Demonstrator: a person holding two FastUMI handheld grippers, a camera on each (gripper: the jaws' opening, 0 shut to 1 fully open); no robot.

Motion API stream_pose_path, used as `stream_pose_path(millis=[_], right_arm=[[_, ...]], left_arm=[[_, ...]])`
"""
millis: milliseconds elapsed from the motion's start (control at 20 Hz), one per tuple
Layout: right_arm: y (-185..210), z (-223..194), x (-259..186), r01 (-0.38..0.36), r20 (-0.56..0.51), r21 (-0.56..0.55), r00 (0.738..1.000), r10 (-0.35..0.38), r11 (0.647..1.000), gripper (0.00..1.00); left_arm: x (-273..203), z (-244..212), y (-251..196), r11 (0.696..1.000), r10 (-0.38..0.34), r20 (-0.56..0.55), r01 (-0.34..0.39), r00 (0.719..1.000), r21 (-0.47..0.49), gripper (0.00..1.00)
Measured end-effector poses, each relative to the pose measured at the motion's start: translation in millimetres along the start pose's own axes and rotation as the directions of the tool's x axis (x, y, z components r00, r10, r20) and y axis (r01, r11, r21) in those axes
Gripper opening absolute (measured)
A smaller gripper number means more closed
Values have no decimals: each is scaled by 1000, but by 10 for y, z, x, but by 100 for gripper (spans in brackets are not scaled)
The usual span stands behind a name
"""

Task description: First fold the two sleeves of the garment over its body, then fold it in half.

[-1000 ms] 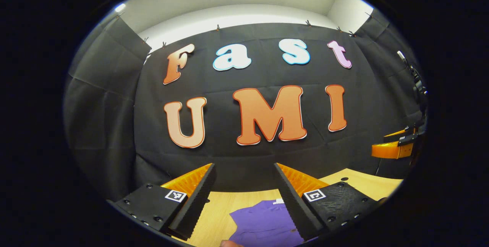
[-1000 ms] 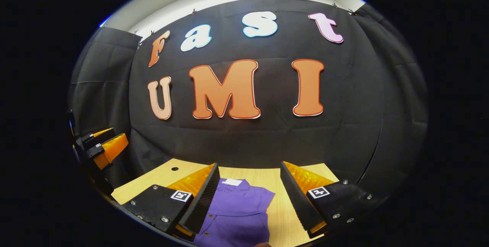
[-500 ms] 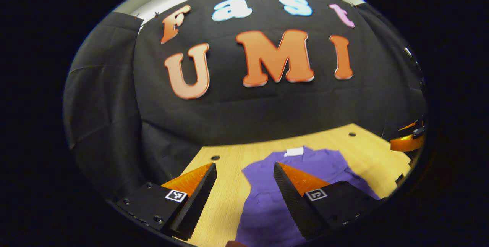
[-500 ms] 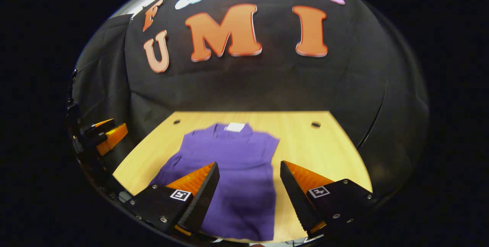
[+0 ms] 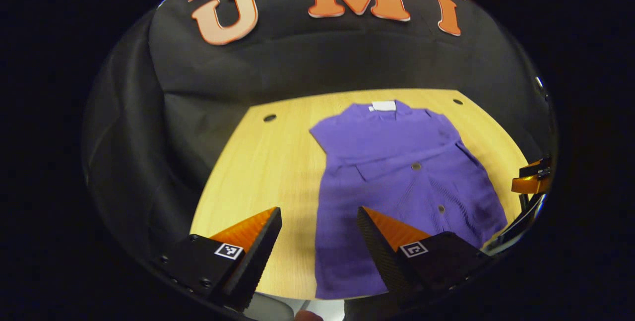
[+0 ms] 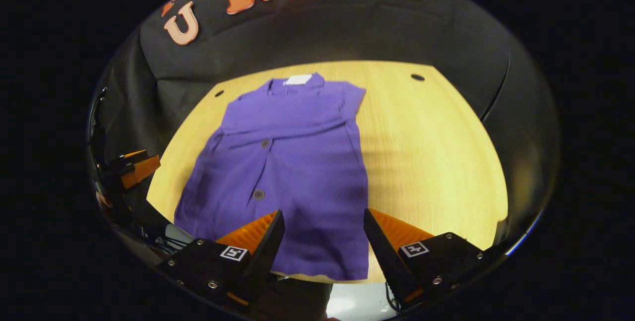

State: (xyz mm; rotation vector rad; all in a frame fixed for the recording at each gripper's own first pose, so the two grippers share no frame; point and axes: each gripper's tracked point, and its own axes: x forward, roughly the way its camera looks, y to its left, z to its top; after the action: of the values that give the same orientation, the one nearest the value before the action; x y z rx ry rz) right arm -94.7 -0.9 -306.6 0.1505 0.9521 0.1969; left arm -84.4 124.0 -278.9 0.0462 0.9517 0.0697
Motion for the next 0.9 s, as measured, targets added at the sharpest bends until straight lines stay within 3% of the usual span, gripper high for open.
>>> stream_pose_path(millis=[300,500,750,900], right_arm=[[-242,-589,169,61,-147,-7,987,-61,998,95],[-350,-843,228,89,-229,22,970,-82,996,95],[-407,-1078,302,109,-314,32,945,-94,994,95],[-461,-1155,312,140,-339,31,933,-121,990,95]], left_arm=[[101,-456,-2,1000,-26,-259,21,966,-22,99],[95,-522,-101,993,-85,-345,53,935,-101,99],[154,-973,-14,995,-87,-459,55,884,-82,100],[154,-1143,-58,990,-129,-516,77,847,-121,100]])
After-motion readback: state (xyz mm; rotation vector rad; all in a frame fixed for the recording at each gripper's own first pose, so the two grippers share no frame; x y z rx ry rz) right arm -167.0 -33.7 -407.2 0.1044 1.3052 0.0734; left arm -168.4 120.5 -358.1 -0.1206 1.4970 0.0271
